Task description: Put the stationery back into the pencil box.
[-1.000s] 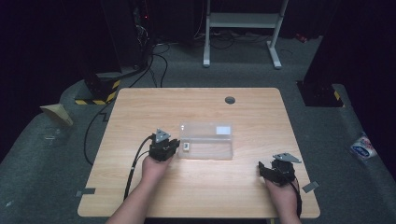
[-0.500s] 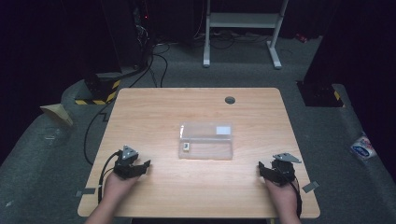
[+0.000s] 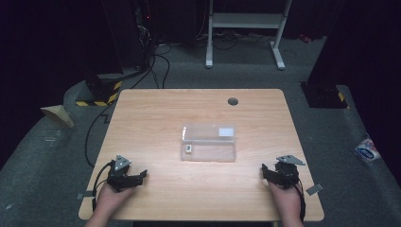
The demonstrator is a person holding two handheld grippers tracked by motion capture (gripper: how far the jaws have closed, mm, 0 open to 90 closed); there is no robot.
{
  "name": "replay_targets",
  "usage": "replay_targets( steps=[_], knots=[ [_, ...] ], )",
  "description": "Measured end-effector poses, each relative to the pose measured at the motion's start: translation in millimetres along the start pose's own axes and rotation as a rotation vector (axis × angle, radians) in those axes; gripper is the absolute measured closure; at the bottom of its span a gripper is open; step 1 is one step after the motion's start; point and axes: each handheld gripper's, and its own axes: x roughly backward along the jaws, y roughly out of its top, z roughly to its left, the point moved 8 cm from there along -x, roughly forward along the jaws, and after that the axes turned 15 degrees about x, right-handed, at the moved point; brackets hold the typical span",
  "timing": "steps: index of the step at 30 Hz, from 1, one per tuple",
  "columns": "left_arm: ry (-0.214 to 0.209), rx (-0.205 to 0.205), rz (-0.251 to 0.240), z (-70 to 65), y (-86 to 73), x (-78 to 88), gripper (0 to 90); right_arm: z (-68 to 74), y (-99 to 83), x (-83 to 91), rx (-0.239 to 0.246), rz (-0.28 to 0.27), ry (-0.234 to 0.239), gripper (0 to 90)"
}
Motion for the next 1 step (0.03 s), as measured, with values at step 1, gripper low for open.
replay_targets(
  steps=[1],
  knots=[
    [0.0, -0.002, 0.0, 0.1, -0.1, 0.1, 15.7, -0.2, 0.0, 0.0, 0.001, 0.0, 0.0, 26.4]
  ],
)
